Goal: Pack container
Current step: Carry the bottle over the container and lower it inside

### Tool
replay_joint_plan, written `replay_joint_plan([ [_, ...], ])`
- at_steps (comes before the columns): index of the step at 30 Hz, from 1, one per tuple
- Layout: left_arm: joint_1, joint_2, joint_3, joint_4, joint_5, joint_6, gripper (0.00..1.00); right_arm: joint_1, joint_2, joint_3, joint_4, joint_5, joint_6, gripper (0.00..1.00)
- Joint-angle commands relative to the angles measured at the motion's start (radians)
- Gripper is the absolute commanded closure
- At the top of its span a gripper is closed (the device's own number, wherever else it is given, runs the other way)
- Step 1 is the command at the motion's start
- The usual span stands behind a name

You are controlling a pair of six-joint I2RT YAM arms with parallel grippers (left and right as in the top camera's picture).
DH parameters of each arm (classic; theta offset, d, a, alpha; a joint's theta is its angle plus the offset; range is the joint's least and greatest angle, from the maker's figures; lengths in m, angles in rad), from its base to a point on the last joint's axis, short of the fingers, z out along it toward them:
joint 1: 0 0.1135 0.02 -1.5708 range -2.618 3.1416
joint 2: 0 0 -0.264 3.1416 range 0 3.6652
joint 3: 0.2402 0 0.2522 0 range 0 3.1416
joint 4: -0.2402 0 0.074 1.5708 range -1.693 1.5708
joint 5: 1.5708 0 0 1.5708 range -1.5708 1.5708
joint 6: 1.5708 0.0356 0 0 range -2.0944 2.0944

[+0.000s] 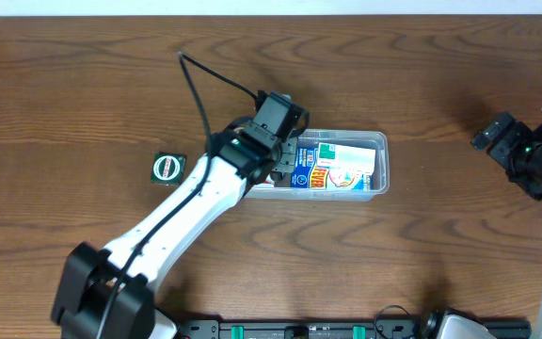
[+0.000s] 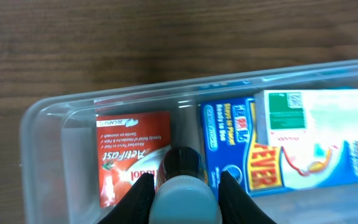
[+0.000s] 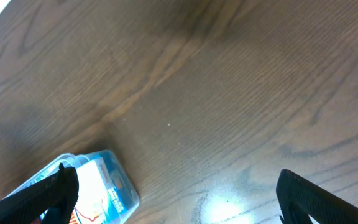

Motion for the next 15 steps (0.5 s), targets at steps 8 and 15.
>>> replay_joint_plan([
  [8, -0.002, 0.080, 0.009, 0.052, -0.057, -0.089, 0.87, -0.003, 0.002, 0.004, -0.001, -0.004, 0.008, 0.01],
  [15, -0.002, 0.051, 0.010, 0.065, -0.056, -0.102, 0.86, -0.003, 0.002, 0.004, -0.002, -0.004, 0.008, 0.01],
])
